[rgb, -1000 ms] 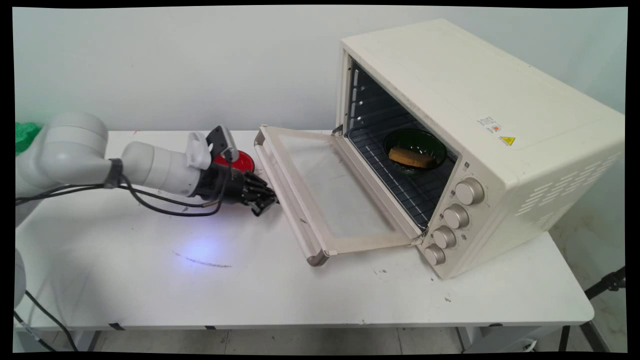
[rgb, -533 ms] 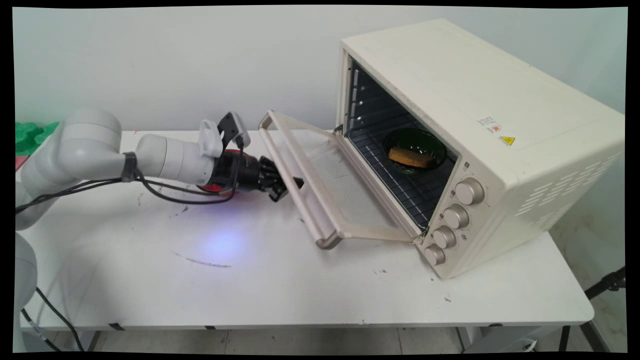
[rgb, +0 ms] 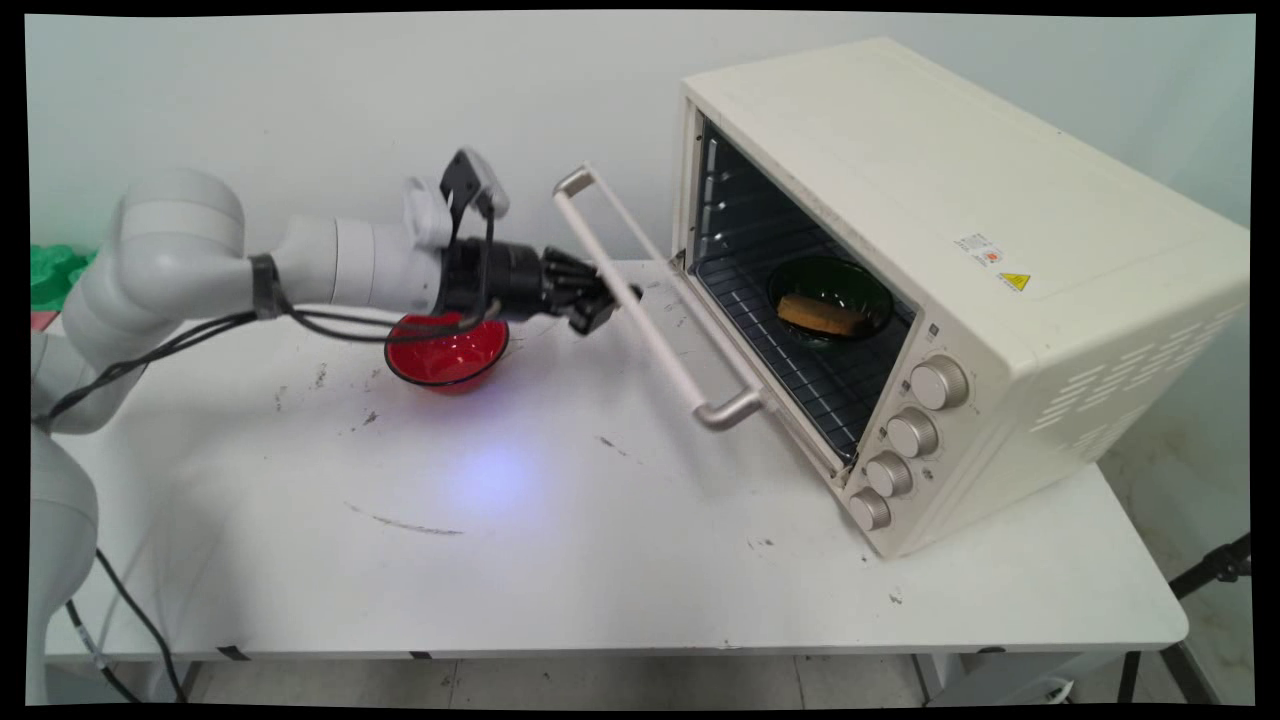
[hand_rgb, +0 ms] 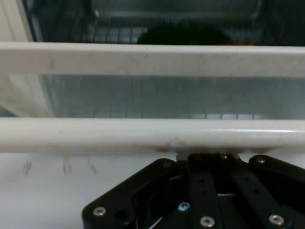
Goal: Close the oven
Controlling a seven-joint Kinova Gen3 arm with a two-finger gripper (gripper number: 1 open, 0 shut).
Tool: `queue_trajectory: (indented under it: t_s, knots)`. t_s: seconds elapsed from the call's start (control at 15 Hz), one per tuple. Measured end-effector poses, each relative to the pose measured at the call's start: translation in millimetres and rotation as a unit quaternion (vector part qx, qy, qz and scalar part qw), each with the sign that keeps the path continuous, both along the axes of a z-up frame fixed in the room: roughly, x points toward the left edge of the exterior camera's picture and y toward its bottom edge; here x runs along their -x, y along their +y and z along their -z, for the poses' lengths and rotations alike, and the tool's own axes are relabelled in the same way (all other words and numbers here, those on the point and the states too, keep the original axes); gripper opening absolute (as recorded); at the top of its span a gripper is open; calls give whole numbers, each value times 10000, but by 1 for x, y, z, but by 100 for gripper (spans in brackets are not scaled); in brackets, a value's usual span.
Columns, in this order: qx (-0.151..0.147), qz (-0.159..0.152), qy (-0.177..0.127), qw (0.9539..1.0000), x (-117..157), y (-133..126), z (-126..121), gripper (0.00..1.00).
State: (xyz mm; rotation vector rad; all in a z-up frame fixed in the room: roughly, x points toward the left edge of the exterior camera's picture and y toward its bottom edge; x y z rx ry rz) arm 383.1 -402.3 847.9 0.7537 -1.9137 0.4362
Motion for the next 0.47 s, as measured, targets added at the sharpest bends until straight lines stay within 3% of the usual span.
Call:
queue_trajectory:
  t_s: [0.47]
  knots:
    - [255, 54, 301, 9992, 14, -8, -46, 0]
